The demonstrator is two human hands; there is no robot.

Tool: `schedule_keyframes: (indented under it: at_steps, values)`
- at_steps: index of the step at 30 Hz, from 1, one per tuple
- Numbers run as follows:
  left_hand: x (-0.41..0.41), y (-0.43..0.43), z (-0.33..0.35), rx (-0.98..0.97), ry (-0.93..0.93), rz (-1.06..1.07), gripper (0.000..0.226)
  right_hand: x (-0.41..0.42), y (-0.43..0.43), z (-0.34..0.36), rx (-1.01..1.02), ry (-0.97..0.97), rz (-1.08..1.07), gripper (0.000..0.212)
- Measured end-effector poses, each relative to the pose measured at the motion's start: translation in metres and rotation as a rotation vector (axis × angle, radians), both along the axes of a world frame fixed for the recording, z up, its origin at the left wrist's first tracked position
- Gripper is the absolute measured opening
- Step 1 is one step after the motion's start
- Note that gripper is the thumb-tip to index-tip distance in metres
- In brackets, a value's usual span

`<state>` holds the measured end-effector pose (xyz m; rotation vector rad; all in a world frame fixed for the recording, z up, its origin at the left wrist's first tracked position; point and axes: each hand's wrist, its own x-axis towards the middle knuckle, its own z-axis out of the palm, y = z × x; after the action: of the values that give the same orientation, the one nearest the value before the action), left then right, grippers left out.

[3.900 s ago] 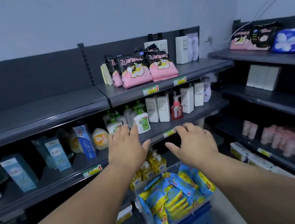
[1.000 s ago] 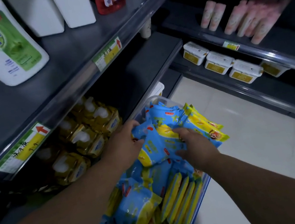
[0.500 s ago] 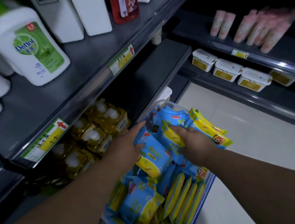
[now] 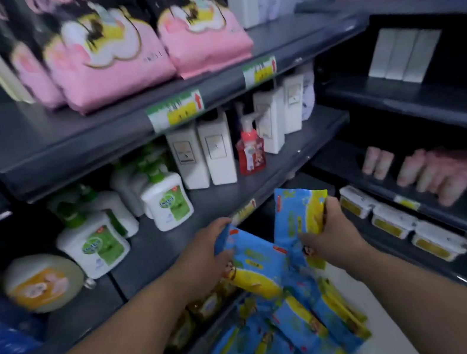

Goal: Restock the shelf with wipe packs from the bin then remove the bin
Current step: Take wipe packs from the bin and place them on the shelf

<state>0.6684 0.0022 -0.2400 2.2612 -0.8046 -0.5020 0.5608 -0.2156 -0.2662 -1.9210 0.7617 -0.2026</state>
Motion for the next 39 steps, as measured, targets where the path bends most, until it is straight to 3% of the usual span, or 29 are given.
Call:
schedule_keyframes:
  at_steps: [3,5,10,14,21,32,39]
  values:
    - [-0.007,0.017,0.044,-0.056,-0.036,0.102,0.044,0.007,0.003,0.046,0.033,-0.189,0.061,0.105]
    - [-0.010,0.030,0.072,-0.141,-0.075,0.153,0.041,0.013,0.007,0.075,0.034,-0.257,0.094,0.112]
    - [-0.019,0.067,0.128,-0.331,-0.173,0.272,0.042,0.031,0.032,0.132,-0.007,-0.433,0.121,0.082]
    - [-0.029,0.098,0.164,-0.477,-0.217,0.351,0.041,0.042,0.060,0.169,0.111,-0.531,0.157,0.090]
    - [-0.035,0.181,0.212,-0.577,-0.365,0.452,0.043,0.056,0.142,0.226,0.316,-0.674,0.214,0.056]
    - [-0.028,0.377,0.254,-0.573,-0.455,0.614,0.041,0.101,0.321,0.265,0.225,-0.728,0.144,0.034]
    - [-0.008,0.458,0.262,-0.511,-0.489,0.756,0.039,0.125,0.394,0.273,0.279,-0.703,0.123,0.036]
